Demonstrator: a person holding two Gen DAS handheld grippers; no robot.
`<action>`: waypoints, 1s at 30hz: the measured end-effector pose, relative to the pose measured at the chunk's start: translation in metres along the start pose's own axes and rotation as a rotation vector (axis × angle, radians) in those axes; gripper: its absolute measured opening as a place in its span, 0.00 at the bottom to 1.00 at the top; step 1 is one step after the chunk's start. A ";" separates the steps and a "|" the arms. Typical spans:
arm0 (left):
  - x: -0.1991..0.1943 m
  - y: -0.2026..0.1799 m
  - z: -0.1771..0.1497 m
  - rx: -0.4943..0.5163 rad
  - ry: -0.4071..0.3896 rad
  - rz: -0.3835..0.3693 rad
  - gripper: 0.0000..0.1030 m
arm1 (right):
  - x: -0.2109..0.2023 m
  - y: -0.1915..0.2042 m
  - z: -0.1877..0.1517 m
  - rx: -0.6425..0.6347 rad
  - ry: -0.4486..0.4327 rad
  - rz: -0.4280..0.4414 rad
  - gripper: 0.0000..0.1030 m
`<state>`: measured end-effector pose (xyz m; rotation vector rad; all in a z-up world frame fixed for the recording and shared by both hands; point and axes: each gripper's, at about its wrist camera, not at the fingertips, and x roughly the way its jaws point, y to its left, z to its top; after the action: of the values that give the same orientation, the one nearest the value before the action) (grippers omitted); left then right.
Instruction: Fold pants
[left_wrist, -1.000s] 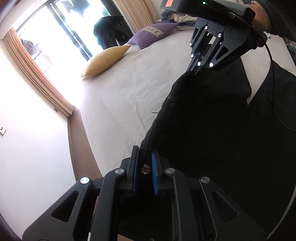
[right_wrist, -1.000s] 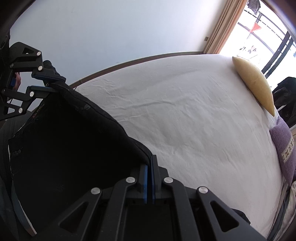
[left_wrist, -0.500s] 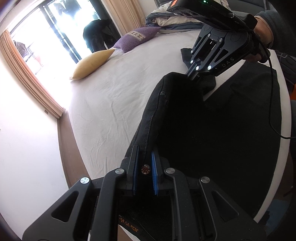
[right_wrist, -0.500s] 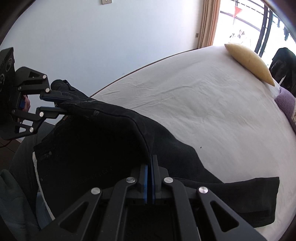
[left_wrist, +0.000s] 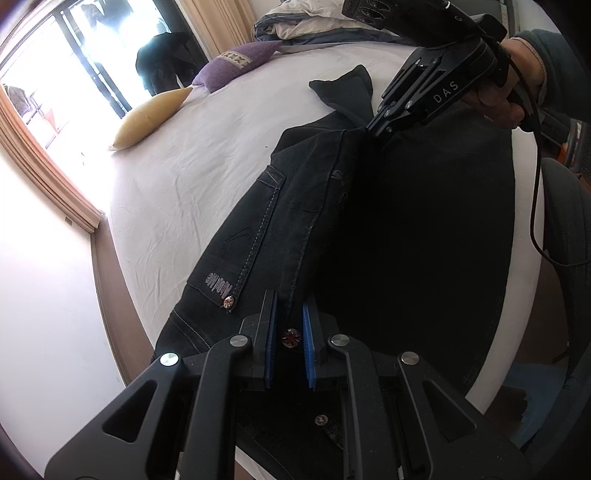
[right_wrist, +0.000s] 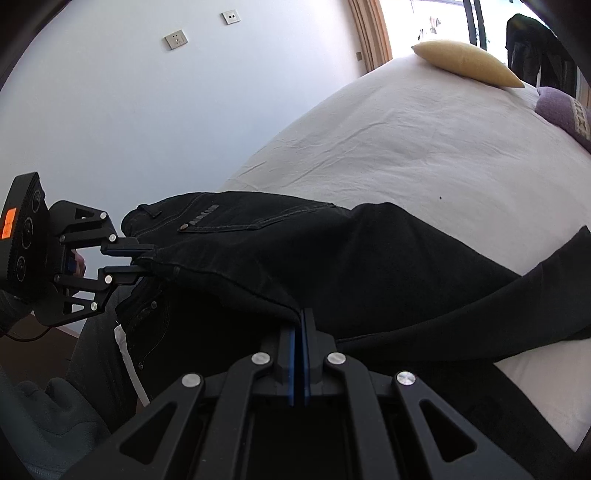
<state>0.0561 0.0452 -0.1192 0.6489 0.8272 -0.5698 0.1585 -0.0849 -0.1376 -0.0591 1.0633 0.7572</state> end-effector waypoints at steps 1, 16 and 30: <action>0.000 -0.007 -0.002 0.011 0.003 -0.001 0.11 | 0.000 0.002 -0.006 0.006 0.003 -0.002 0.03; -0.003 -0.105 -0.052 0.237 0.049 -0.089 0.11 | -0.007 0.033 -0.095 -0.120 0.077 -0.145 0.03; -0.016 -0.129 -0.071 0.351 0.050 -0.139 0.11 | 0.007 0.079 -0.127 -0.295 0.134 -0.287 0.03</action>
<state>-0.0746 0.0121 -0.1809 0.9332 0.8306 -0.8389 0.0166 -0.0719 -0.1842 -0.5104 1.0342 0.6498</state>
